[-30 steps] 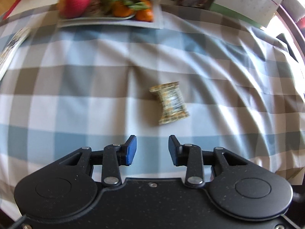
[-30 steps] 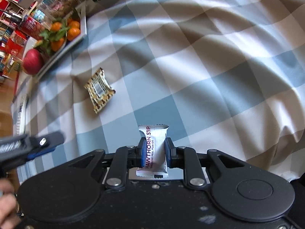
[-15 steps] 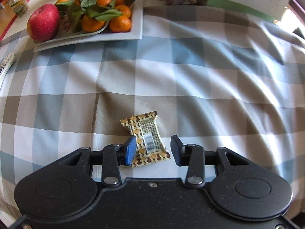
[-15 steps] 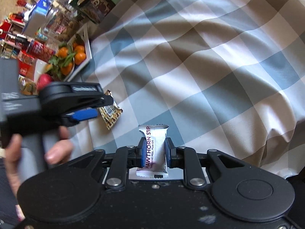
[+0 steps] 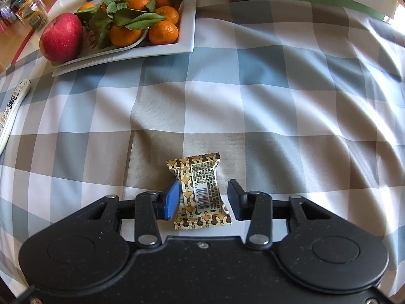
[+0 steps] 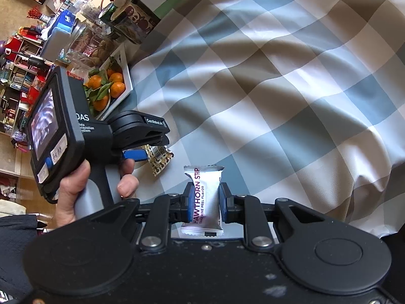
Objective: Organize snacks
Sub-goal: 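Close the left tool on the patterned gold packet and lift it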
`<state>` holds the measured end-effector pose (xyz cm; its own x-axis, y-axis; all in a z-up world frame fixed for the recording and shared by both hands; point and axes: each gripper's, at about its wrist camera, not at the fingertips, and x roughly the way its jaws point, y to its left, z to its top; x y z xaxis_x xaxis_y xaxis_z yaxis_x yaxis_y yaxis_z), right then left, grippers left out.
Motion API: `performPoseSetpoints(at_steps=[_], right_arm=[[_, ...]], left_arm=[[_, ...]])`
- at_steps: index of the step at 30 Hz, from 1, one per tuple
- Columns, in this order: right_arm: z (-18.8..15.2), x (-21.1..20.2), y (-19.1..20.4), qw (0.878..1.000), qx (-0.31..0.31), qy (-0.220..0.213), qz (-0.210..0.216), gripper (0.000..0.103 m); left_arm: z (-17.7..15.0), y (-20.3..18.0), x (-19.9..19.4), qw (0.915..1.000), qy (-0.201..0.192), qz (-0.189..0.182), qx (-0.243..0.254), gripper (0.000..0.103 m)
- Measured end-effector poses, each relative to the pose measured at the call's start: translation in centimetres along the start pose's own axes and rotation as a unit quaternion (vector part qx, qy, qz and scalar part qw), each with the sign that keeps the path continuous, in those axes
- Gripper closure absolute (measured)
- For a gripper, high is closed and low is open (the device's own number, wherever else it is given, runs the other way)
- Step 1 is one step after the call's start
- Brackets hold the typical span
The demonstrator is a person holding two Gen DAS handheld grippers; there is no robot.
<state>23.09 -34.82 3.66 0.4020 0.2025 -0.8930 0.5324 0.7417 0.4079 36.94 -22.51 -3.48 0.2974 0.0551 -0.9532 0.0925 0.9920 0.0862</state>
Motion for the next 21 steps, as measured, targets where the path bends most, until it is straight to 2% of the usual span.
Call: performPoseSetpoints(at_steps=[6,13,21], right_arm=[[0.2,-0.4,-0.6,1.0,0.011,-0.006,0.001,0.082],[0.2,-0.7,-0.7,1.0,0.016,-0.007,0.006,0.082],[0.2,-0.6,-0.6,1.0,0.015,-0.003,0.008,0.082]], left_arm=[[0.0,0.2,0.0,1.0,0.003,-0.001,0.004,0.05],[0.3,2.0,0.9,0.9979,0.035,-0.032,-0.044,0.05],[0.8,1.4,1.4,0.9977,0.035,-0.032,-0.048,0.05]])
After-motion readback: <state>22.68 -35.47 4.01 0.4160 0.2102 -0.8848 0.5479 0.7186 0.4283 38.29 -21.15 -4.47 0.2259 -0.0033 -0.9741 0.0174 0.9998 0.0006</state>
